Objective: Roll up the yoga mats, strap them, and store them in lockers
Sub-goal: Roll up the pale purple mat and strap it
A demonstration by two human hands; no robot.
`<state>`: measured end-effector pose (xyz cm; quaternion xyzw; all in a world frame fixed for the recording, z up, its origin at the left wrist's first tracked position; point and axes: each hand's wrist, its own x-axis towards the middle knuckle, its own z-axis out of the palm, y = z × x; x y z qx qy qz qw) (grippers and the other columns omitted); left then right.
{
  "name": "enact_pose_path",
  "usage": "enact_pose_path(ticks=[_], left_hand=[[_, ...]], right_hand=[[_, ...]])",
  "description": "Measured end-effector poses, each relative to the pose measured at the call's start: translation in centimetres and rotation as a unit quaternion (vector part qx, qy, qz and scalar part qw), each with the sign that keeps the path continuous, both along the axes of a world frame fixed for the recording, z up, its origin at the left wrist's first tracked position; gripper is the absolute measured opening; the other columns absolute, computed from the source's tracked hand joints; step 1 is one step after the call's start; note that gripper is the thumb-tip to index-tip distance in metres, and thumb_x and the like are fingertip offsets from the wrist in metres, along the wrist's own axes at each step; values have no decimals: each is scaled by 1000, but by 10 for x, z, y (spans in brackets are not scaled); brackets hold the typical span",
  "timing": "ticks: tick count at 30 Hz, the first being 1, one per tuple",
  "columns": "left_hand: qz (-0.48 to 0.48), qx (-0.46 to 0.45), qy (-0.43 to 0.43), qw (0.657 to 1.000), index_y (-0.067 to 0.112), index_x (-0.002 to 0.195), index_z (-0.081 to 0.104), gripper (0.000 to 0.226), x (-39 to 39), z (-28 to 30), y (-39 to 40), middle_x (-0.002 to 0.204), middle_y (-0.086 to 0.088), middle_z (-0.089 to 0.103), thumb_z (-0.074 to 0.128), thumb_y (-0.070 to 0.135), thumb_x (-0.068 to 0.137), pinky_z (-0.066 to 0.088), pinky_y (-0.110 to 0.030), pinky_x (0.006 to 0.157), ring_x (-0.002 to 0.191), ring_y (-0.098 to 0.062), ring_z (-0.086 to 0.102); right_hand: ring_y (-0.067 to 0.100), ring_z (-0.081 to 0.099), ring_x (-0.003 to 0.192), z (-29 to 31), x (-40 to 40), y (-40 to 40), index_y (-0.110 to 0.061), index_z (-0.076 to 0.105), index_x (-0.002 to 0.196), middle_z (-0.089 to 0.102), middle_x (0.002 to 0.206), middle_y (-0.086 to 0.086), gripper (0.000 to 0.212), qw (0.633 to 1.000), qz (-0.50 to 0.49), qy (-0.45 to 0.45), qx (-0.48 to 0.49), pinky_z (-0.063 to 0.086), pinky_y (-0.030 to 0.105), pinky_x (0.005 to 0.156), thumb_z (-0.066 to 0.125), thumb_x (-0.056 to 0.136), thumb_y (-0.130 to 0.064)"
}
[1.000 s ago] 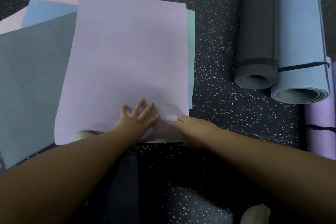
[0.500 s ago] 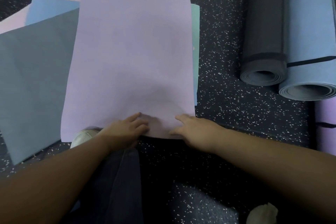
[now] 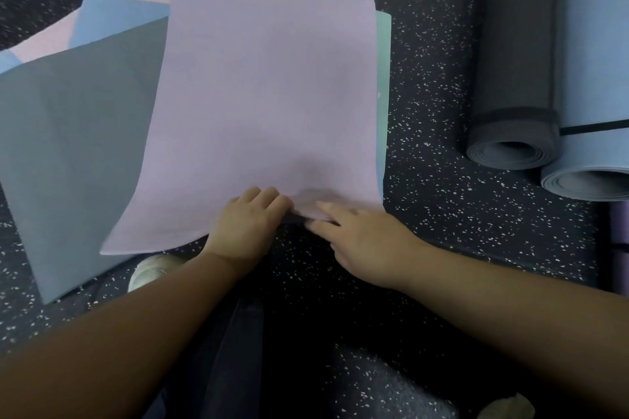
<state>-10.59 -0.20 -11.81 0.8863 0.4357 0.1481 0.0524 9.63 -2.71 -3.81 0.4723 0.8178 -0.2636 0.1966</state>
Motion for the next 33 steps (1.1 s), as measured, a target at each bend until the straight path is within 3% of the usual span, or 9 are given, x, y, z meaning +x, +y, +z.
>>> enact_pose_path(ticks=[4,8,15,18,20,24,26,28,33], left_hand=[[62,94,-28,993,20,98,61,24,15,23,12,93,-5,57,54,14,76,30,-37,72,85,-26,45],[80,152,-87,981,25,102,51,27,32,50,21,101,-1,39,48,10,80,24,-34,71,86,-24,38],[82,198,-134,967,20,104,47,43,51,61,25,109,-5,38,64,-3,71,31,-38,79,97,-27,42],[33,90,-139,986,13,115,47,43,57,49,22,125,-12,43,65,11,76,35,-43,95,117,-34,43],[-3,-26,-101,995,4,128,46,60,65,43,21,136,-21,45,63,36,80,37,-52,105,131,-40,39],[-13,-210,-18,977,10,152,19,102,97,53,20,160,-16,0,56,64,73,19,-59,115,147,-30,-8],[-13,-236,-6,972,15,154,6,108,115,62,22,159,-9,-19,53,68,72,11,-56,117,144,-23,-23],[-32,-223,17,974,16,154,0,109,131,67,24,156,-8,-28,56,65,76,10,-56,117,142,-24,-29],[-109,-224,61,966,13,153,-2,116,162,70,28,157,-5,-26,62,68,75,4,-61,115,141,-22,-31]], right_hand=[[32,49,115,2,-2,6,-26,13,150,3,159,0,58,998,-57,-16,13,45,40,88,39,99,-24],[32,56,104,5,5,7,-23,12,151,9,156,0,61,991,-130,20,30,49,43,85,41,98,-29],[29,55,107,16,18,7,-23,6,153,20,150,0,64,953,-270,129,48,48,43,88,40,100,-29],[22,49,119,24,27,10,-28,6,153,17,153,-6,63,923,-344,166,50,40,32,98,40,100,-25],[15,38,131,29,35,11,-31,7,153,13,155,-11,61,908,-374,186,43,28,18,97,39,101,-23],[-8,23,127,34,48,7,-32,6,153,12,155,-15,61,870,-431,236,19,17,5,93,38,101,-20],[-17,20,109,35,55,7,-30,9,153,21,147,-13,63,846,-461,269,22,21,0,92,41,100,-18],[-15,17,113,34,63,8,-27,7,153,20,151,-11,65,822,-490,290,31,17,2,96,43,100,-17],[-11,36,108,32,86,3,-22,20,152,36,129,-11,64,729,-576,366,54,28,1,93,51,96,-20]])
